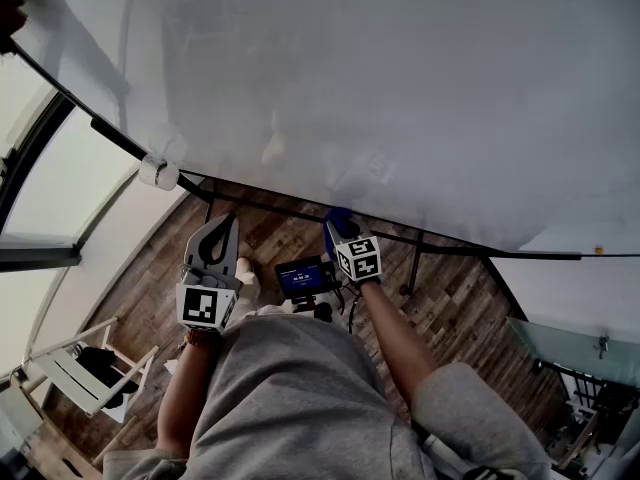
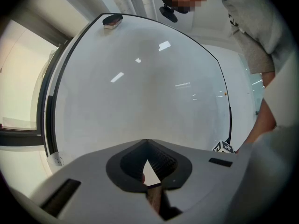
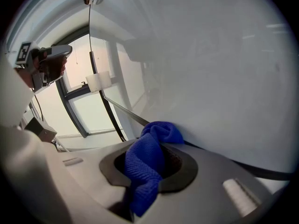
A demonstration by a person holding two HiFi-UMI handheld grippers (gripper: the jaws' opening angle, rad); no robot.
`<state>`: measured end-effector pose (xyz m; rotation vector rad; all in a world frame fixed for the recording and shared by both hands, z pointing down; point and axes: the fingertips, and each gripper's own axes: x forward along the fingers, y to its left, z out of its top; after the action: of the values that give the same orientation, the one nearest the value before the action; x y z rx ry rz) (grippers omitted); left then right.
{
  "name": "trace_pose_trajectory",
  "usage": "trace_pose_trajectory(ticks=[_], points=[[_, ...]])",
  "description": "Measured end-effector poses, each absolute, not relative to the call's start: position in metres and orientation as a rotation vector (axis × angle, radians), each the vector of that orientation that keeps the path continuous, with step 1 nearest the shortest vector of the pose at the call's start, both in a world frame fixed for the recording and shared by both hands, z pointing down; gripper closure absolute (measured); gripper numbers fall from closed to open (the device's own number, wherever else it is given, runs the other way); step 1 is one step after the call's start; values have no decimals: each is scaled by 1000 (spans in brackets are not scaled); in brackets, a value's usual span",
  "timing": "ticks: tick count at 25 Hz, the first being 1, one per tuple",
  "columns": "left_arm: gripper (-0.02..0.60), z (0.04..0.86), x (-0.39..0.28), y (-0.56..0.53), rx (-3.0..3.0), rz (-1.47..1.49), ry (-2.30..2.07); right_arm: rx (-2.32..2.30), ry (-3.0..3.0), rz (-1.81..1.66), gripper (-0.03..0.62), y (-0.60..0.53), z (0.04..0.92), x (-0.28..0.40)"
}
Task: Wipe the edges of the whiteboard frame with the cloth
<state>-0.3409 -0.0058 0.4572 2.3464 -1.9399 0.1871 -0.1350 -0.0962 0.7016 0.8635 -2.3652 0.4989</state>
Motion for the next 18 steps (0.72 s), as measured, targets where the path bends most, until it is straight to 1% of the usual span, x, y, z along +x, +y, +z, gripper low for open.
trace_pose_trajectory(ticks=[10,18], points=[[574,456,-358,-12,2388,187,-1879,906,-2334,477,500,-97,701,-143],[574,467,-378,-11,2413,246,-1809,969,-2291,421,499,-96,704,-149]])
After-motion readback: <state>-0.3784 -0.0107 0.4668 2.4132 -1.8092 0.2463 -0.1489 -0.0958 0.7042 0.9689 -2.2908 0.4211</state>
